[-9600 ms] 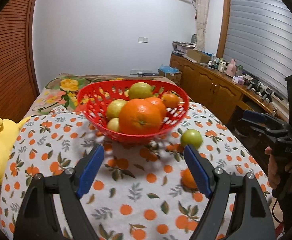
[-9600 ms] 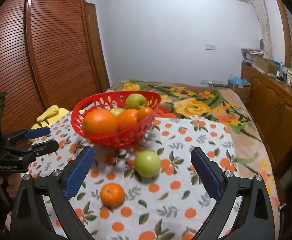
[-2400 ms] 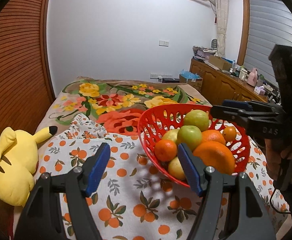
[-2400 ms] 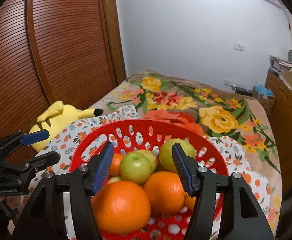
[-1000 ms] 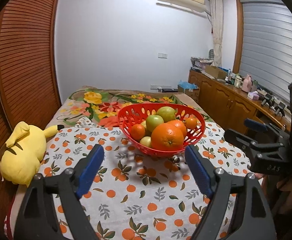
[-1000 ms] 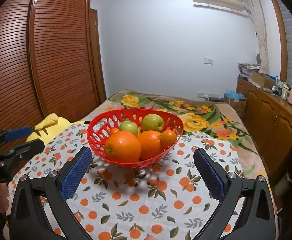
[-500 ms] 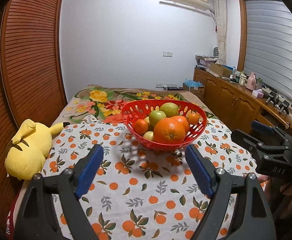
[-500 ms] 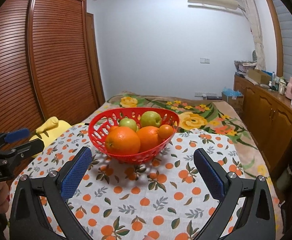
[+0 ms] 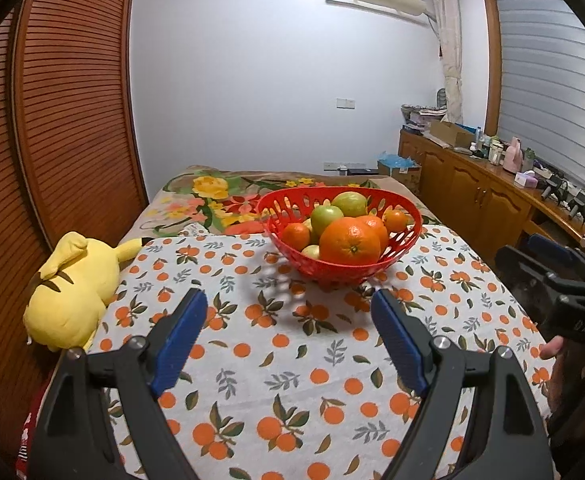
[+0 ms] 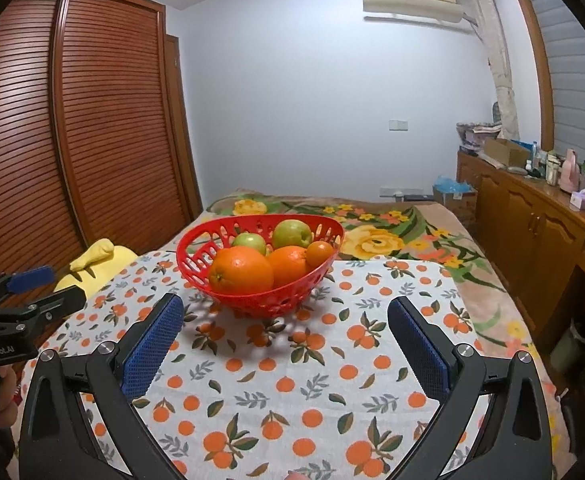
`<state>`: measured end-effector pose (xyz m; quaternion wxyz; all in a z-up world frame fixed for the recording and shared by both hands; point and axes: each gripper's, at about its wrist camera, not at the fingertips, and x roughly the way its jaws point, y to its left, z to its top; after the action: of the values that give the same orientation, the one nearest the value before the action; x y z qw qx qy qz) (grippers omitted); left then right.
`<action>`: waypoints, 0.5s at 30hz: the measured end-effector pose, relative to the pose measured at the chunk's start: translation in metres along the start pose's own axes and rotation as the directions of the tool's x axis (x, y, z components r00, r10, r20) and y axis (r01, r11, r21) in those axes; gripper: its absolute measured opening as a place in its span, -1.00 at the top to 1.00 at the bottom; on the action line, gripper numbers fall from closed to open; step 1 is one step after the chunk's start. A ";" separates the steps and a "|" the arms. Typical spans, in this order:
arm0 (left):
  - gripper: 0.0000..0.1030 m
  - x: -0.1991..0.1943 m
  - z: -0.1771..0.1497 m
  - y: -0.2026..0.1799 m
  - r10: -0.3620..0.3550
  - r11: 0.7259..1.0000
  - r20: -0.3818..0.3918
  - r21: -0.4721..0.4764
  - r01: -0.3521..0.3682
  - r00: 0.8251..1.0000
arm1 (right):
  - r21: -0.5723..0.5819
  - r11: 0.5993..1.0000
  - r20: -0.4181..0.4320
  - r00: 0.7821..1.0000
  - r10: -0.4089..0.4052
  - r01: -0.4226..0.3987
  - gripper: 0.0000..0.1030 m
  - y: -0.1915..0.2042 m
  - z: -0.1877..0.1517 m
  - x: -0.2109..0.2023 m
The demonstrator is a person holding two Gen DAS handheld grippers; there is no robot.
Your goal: Organize fruits
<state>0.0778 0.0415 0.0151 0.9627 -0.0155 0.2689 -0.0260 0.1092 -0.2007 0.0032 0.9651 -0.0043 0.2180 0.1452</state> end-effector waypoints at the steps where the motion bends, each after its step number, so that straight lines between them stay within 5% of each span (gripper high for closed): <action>1: -0.65 -0.001 -0.001 0.000 0.000 1.000 -0.002 0.000 0.000 1.000 | 0.001 1.000 0.001 1.000 -0.001 0.001 -1.00 0.000 0.000 -0.001; 15: -0.65 0.000 -0.003 0.002 0.003 1.000 -0.006 -0.001 -0.003 1.000 | 0.006 1.000 -0.003 1.000 -0.008 0.008 -1.00 -0.001 -0.004 -0.003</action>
<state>0.0761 0.0435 0.0125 0.9619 -0.0156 0.2719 -0.0246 0.1049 -0.2028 0.0007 0.9653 -0.0024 0.2200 0.1405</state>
